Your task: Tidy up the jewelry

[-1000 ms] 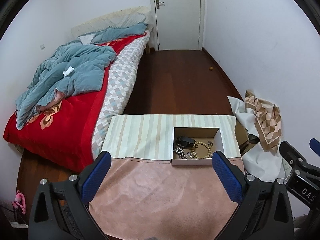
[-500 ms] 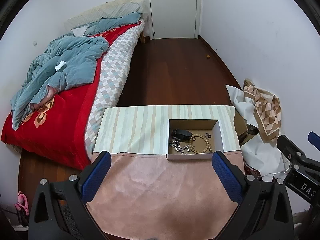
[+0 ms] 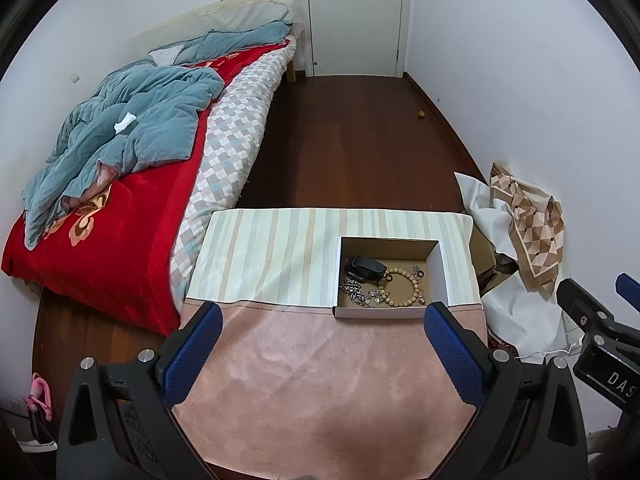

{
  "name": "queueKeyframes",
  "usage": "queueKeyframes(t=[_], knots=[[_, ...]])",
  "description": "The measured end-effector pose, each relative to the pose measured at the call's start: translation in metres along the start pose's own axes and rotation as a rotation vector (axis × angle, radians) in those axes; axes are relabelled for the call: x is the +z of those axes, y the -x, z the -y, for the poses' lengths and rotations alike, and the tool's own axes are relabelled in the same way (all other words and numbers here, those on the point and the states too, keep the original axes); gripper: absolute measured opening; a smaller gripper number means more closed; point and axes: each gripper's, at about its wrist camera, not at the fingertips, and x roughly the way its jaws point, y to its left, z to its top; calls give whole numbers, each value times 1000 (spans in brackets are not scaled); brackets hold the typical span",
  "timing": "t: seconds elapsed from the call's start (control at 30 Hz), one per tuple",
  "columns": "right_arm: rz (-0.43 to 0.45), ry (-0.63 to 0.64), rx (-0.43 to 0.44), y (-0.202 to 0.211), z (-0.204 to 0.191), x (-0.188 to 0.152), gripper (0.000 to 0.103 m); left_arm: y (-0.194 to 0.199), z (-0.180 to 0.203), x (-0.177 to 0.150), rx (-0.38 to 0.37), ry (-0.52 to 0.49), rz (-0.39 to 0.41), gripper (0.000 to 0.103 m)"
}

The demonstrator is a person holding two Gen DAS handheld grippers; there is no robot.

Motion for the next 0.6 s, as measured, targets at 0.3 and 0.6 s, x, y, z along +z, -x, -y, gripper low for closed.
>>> queueKeyframes(t=[0.3, 0.6], knots=[[-12, 14, 0, 0, -3, -2, 103, 1, 0, 0, 0, 0, 0, 103], [-14, 21, -5, 0, -3, -1, 103, 1, -1, -2, 9, 0, 8, 103]])
